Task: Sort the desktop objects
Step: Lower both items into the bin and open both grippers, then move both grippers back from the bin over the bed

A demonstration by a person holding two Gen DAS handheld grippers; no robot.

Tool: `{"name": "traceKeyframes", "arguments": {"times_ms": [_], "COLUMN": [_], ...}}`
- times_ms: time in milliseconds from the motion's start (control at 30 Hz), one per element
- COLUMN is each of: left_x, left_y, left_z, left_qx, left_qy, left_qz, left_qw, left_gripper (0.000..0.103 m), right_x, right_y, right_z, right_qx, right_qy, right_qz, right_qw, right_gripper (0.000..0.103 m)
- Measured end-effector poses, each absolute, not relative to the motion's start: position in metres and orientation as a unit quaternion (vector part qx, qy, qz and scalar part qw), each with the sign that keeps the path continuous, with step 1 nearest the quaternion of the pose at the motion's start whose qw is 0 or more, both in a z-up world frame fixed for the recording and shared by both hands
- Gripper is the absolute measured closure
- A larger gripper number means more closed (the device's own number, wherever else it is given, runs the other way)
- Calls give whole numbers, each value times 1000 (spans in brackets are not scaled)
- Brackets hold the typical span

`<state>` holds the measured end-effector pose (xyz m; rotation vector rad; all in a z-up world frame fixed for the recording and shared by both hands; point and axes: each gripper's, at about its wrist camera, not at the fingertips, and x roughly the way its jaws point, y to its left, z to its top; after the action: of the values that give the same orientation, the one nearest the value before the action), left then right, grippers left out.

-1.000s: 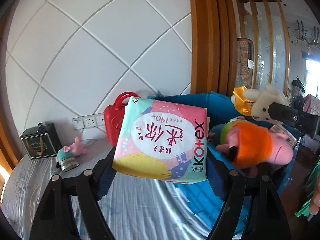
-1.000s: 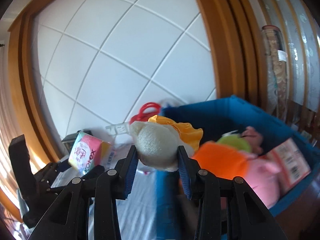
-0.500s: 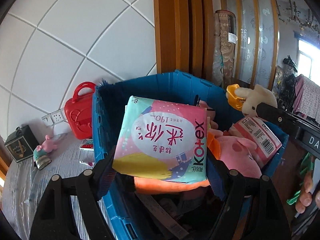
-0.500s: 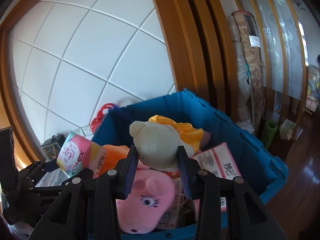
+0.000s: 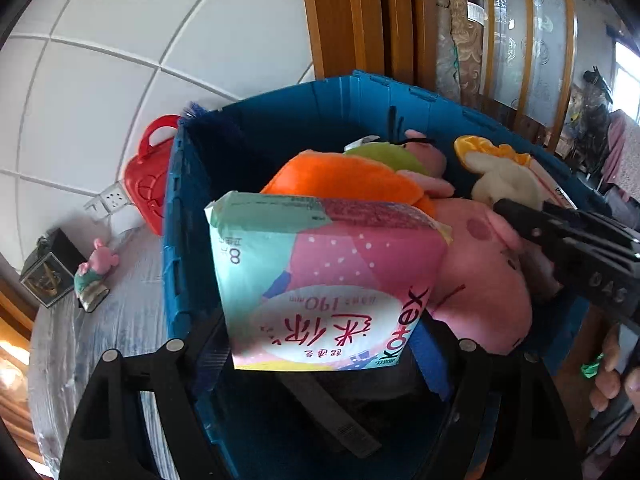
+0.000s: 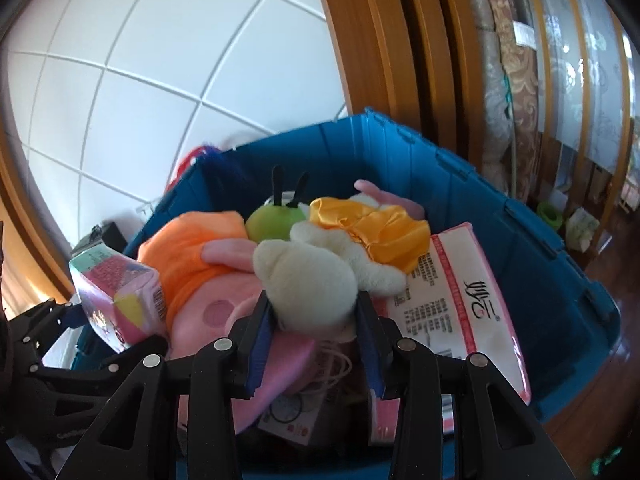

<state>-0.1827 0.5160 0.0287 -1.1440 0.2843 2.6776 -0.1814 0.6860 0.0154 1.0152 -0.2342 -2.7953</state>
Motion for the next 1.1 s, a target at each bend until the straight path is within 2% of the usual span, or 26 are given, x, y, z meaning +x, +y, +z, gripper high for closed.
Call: {"name": "traceKeyframes", "arguments": {"times_ms": [167, 300, 400, 433, 467, 600, 767, 1100], "left_x": [-184, -170, -156, -152, -149, -136, -115, -83], "left_y": [519, 511, 506, 504, 502, 494, 484, 457], "left_z": [28, 34, 43, 45, 47, 51, 55, 57], "left_qx": [-392, -373, -354, -349, -345, -335, -316, -288], "left_qy": [98, 91, 90, 89, 87, 77, 65, 56], "left_qz": [910, 919, 926, 928, 930, 935, 942, 953], "left_qw": [95, 91, 92, 92, 93, 93, 91, 74], "left_gripper": [22, 22, 18, 18, 18, 18, 18, 18], "right_x": [-197, -184, -172, -166, -160, -143, -119, -93], "right_y": [689, 689, 688, 688, 688, 694, 703, 676], "right_z": [11, 14, 18, 20, 22, 28, 35, 45], "right_qx": [363, 353, 346, 342, 336, 326, 309, 279], "right_qy": [-81, -71, -71, -69, -64, -67, -76, -64], "right_qz": [-925, -930, -932, -934, -937, -941, -946, -955], "right_qw": [77, 74, 78, 77, 71, 66, 58, 75], "right_gripper": [63, 56, 35, 22, 15, 12, 0, 0]}}
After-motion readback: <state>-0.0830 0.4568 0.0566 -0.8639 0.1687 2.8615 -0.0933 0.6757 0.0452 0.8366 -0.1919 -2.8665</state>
